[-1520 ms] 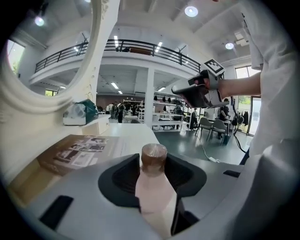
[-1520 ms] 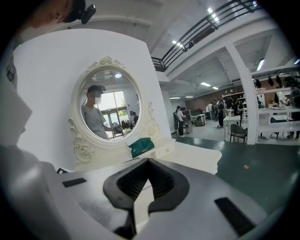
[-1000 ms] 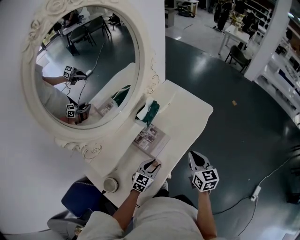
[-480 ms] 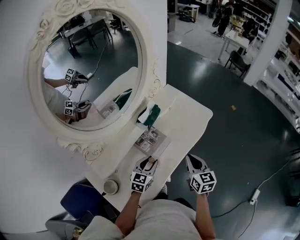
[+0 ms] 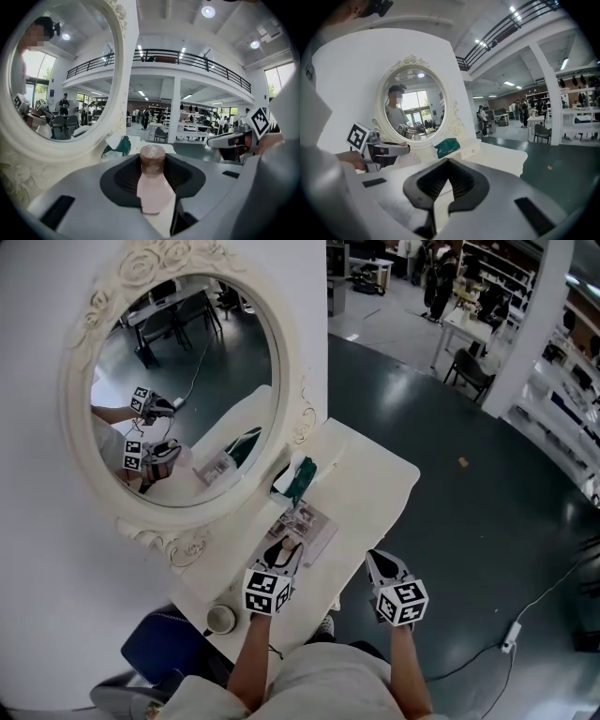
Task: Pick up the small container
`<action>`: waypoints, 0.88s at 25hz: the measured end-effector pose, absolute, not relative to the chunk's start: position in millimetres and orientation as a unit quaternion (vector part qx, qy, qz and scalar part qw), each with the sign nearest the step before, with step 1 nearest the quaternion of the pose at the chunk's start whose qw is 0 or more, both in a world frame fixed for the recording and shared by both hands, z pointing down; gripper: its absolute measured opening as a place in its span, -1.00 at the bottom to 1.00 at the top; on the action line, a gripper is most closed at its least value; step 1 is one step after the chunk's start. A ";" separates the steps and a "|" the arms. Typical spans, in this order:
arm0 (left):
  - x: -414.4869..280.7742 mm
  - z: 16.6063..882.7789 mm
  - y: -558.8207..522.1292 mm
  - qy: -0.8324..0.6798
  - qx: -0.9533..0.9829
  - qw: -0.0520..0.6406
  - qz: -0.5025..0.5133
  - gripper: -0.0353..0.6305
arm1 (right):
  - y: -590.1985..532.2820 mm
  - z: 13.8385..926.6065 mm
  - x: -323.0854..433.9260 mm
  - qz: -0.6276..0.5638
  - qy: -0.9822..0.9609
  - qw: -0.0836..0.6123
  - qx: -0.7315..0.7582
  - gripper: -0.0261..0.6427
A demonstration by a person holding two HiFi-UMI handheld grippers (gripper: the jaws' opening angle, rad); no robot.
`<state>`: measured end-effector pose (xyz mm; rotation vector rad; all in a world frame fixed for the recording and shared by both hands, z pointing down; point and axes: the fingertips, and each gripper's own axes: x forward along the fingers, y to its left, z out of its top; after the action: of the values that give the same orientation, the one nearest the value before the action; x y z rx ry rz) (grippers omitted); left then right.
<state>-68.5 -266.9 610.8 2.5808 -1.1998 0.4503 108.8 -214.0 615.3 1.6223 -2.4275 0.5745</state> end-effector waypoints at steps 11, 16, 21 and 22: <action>-55.6 506.5 -296.2 -0.411 0.898 0.102 0.116 -0.41 | -222.7 589.5 103.3 0.182 -0.818 0.054 0.543 -0.88; -49.4 497.4 -285.1 -0.406 0.904 0.083 0.103 -0.41 | -223.3 582.2 99.8 0.177 -0.818 0.044 0.545 -0.88; -38.5 498.2 -274.5 -0.395 0.912 0.079 0.078 -0.41 | -221.9 581.3 101.5 0.183 -0.817 0.037 0.546 -0.88; -37.2 499.5 -273.5 -0.395 0.912 0.079 0.075 -0.41 | -221.3 581.0 101.9 0.185 -0.816 0.035 0.547 -0.88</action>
<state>-37.2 -273.5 499.5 2.7293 -1.1834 0.2256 101.9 -221.3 581.0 1.6803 -2.5083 0.5686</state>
